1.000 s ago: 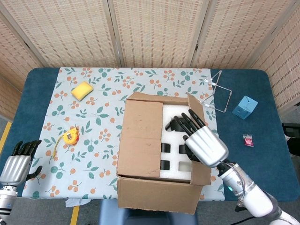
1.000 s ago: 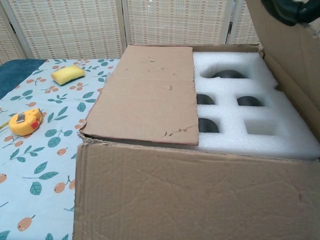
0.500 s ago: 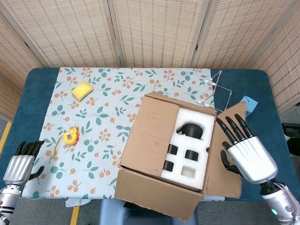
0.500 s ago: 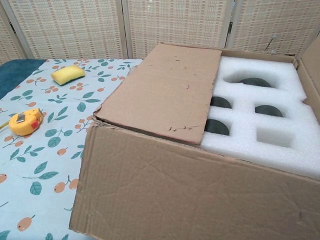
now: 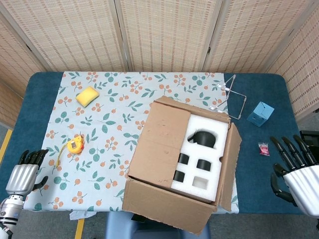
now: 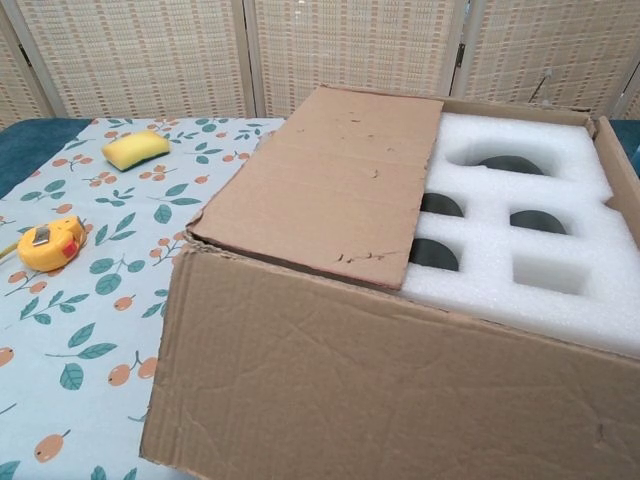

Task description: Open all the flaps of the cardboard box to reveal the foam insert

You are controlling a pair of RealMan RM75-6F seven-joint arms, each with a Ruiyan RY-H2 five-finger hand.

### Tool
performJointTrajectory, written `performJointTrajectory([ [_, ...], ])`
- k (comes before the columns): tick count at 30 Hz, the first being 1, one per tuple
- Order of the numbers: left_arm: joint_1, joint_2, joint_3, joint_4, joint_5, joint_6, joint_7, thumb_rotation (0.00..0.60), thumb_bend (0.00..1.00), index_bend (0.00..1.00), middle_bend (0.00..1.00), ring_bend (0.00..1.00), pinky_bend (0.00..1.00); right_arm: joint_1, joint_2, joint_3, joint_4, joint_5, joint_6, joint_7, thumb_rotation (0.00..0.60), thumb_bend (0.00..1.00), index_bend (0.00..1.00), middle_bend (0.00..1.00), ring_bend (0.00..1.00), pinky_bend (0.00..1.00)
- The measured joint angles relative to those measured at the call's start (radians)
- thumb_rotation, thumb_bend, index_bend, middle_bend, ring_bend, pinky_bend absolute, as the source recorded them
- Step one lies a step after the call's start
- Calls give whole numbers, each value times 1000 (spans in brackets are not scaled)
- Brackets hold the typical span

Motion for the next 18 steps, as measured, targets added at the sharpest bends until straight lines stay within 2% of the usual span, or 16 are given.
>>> performJointTrajectory([
  [2,1,2,0,-1,2,3,-4,600,368,75,148,141,75,-3,-15,19,18,3,-3,12,324,714,400,4,71,0],
  [6,3,8,1,-2,6,8,-23,600,367,77,148,142,75,0,-69,49,54,11,-25,15,330,714,298,0,55,0],
  [12,5,13,1,2,32,29,-54,600,368,85,148,140,76,6,-162,97,129,53,-65,46,334,713,271,0,18,0],
  [18,11,10,14,26,147,120,-147,600,368,87,148,135,77,-43,-291,132,249,90,12,58,348,713,227,0,0,0],
])
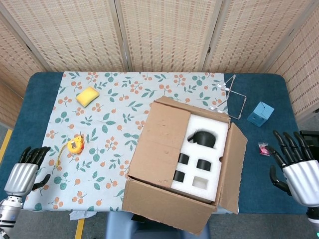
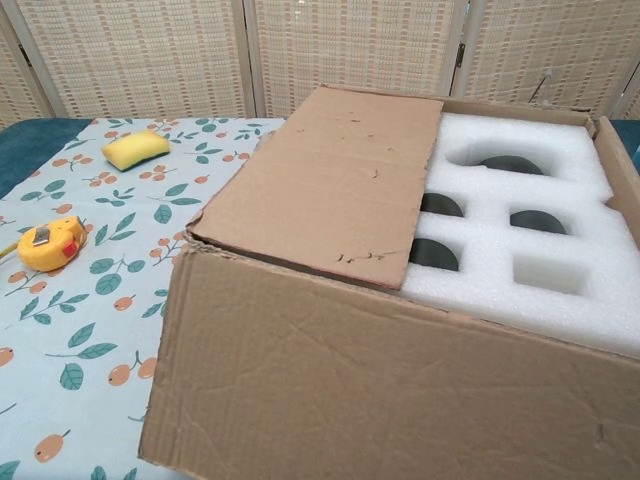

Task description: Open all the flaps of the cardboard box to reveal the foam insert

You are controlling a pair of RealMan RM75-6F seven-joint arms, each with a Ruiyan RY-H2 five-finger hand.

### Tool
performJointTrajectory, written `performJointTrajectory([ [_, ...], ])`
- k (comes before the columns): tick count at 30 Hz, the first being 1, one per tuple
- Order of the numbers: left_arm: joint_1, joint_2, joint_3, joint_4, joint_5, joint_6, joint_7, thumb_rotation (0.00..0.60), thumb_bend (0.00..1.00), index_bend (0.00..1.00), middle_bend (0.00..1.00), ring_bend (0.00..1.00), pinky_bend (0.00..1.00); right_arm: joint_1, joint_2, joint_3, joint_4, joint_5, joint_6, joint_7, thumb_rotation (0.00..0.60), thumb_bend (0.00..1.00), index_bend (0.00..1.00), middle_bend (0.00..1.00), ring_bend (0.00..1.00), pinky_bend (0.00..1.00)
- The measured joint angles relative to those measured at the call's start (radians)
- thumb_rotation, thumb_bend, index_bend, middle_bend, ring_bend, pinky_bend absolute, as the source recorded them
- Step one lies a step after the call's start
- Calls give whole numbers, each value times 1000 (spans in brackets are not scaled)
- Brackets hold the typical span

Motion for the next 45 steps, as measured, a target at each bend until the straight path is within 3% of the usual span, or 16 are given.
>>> performJointTrajectory([
  [5,4,-5,13,26,107,98,-77,600,368,97,148,134,91,-49,-159,18,134,74,29,27,356,713,224,0,0,0],
  [8,-1,-4,16,34,173,156,-108,600,387,123,148,133,111,-59,-200,22,182,105,20,96,386,714,217,0,8,0],
  [10,-11,9,16,21,215,173,-110,600,448,173,153,132,128,-63,-210,23,207,107,12,148,414,714,212,0,23,0],
  [17,-77,91,2,-140,300,169,-83,600,691,319,219,176,196,-94,-215,29,258,53,69,261,415,714,210,0,18,0],
  [23,-186,180,-23,-337,330,51,-91,600,923,429,239,158,152,-130,-202,30,276,-3,158,350,415,713,210,0,17,0],
  [26,-249,207,-45,-416,326,-29,-107,600,994,450,239,136,140,-148,-196,35,290,-23,213,398,415,713,210,0,15,0],
  [34,-434,204,-124,-531,218,-292,-109,600,1000,462,239,101,102,-184,-190,71,337,-21,320,555,414,714,210,0,15,0],
  [45,-650,29,-248,-528,-5,-503,17,600,1000,498,239,87,97,-198,-165,102,374,28,315,701,416,713,211,0,14,0],
])
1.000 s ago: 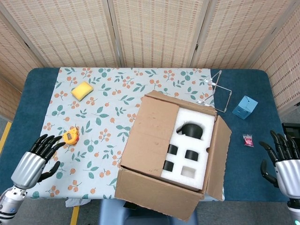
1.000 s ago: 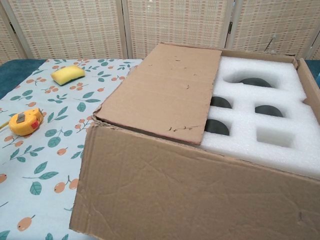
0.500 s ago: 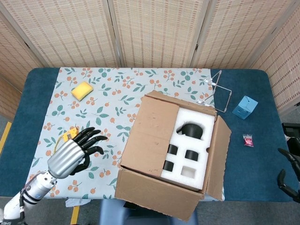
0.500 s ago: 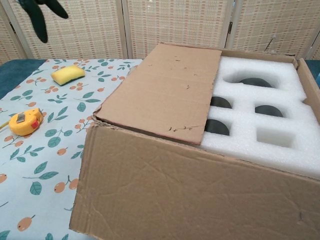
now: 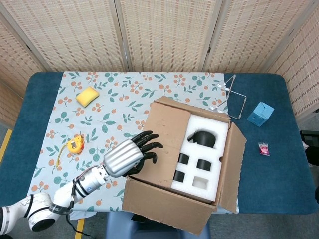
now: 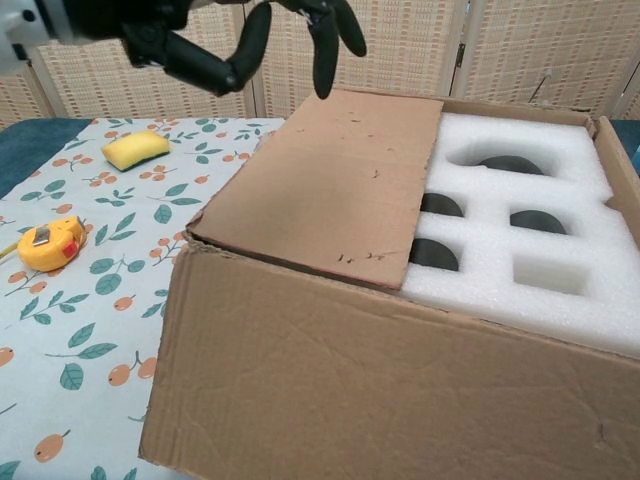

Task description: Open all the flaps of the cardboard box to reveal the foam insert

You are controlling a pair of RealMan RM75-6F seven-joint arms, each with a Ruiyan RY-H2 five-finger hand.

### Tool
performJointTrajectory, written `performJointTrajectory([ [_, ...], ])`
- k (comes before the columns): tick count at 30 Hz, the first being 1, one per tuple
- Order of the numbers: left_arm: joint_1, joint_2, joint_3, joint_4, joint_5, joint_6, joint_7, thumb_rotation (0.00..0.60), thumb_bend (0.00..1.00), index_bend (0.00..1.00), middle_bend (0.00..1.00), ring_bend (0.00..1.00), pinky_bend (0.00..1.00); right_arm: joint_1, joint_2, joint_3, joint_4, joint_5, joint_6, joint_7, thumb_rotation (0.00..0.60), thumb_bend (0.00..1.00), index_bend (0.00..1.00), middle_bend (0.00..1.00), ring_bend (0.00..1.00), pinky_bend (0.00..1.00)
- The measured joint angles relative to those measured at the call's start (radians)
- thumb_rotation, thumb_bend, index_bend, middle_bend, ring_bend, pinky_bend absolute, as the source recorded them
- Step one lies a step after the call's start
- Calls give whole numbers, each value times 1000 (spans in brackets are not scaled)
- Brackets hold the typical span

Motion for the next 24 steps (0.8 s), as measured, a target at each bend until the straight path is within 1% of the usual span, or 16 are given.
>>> performJointTrajectory([
  [1,-13,-12,-7,3,-20,-11,10,600,1000,508,239,87,96,-1,2,3,2,4,0,9,415,713,211,0,12,0],
  [6,-100,-105,-43,40,-121,-70,58,600,1000,473,239,87,85,-9,7,24,13,38,3,50,414,714,210,0,14,0],
  [9,-144,-168,-60,79,-161,-89,67,600,1000,464,236,80,77,-17,10,32,17,55,4,69,413,713,211,0,15,0],
  [12,-187,-222,-76,127,-190,-103,64,600,1000,469,213,64,69,-26,13,37,20,69,4,88,416,713,210,0,14,0],
  [17,-228,-280,-87,205,-207,-108,51,600,1000,490,205,60,58,-43,19,39,27,82,1,111,414,712,210,0,12,0],
  [24,-269,-346,-90,320,-213,-114,-22,600,1000,485,197,49,27,-62,23,43,30,105,-8,124,415,713,210,0,11,0],
])
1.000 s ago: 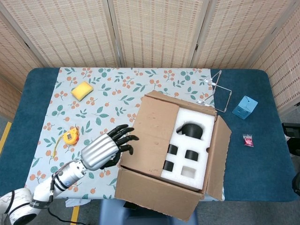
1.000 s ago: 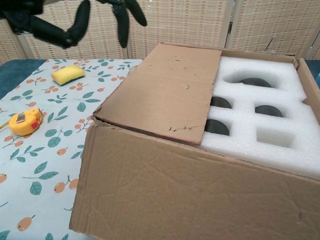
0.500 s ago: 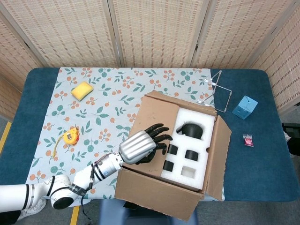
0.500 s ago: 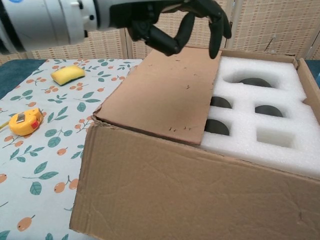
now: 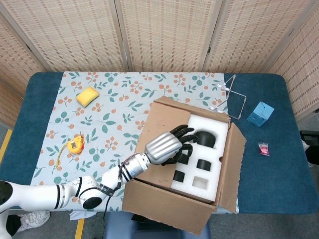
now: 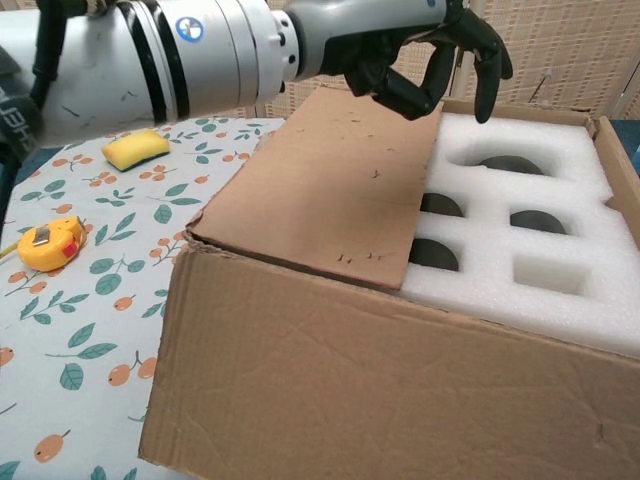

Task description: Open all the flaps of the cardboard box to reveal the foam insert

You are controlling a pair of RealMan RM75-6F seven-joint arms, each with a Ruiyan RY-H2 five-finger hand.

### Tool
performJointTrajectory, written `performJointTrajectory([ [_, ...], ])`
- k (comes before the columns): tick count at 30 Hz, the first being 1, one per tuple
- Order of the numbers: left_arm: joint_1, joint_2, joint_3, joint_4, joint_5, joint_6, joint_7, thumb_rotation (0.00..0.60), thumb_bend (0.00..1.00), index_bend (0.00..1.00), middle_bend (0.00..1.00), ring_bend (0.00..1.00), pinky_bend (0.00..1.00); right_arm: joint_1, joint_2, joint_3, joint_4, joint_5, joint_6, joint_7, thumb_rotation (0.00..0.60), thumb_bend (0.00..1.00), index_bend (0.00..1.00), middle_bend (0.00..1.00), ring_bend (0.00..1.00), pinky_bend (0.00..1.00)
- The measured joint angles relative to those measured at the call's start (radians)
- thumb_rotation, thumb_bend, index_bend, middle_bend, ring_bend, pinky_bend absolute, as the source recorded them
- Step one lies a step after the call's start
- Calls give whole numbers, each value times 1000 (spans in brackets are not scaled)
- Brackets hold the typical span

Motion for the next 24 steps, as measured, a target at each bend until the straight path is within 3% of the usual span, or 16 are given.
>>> performJointTrajectory([
  [10,-36,-63,21,125,48,8,-105,600,1000,507,176,29,12,-20,4,11,-5,22,-3,10,416,713,210,0,11,0],
  [24,-65,-205,82,317,125,73,-126,600,1000,514,169,12,0,-92,8,66,44,101,71,224,411,713,210,0,20,0],
])
